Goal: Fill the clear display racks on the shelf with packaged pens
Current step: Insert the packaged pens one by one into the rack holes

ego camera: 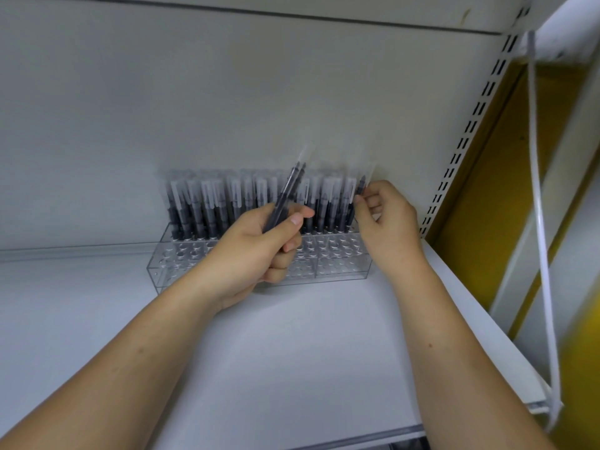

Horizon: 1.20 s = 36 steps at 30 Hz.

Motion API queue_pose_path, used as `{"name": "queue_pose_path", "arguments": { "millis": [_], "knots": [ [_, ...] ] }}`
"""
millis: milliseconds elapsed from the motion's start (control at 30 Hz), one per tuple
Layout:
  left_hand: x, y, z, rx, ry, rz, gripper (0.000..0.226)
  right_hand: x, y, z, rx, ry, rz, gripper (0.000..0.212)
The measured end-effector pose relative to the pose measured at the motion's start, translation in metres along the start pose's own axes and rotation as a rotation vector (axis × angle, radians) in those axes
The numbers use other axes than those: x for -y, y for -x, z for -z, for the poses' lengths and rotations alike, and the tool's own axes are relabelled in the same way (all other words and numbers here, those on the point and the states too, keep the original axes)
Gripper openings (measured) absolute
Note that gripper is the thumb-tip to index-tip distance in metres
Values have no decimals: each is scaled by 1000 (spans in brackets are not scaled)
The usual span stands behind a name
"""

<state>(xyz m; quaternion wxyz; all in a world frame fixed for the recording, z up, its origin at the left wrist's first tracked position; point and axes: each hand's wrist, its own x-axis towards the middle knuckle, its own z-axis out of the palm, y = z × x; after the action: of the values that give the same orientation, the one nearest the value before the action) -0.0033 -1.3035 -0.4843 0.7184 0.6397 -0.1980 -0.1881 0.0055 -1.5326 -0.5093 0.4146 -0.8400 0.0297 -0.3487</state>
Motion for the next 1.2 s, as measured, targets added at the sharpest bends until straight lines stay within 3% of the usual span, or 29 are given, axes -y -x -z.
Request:
{"name": "queue_pose_path", "arguments": {
  "millis": [300,467,667,800,933,1200],
  "knots": [
    [0,-1,1,-13,12,-8,23,3,3,2,63,45,-69,4],
    [1,-1,2,0,-4,-33,28,4,3,5,6,2,-107,10],
    [2,-1,1,22,-45,-46,31,22,6,11,-143,-193,22,17],
    [1,-1,0,14,-42,-49,27,36,12,12,60,-409,-27,14],
    [3,-2,-1,9,-56,-44,23,41,15,11,242,-480,-84,9],
    [5,-1,0,88,-90,-61,30,43,18,11,387,-576,-97,4]
  ]
}}
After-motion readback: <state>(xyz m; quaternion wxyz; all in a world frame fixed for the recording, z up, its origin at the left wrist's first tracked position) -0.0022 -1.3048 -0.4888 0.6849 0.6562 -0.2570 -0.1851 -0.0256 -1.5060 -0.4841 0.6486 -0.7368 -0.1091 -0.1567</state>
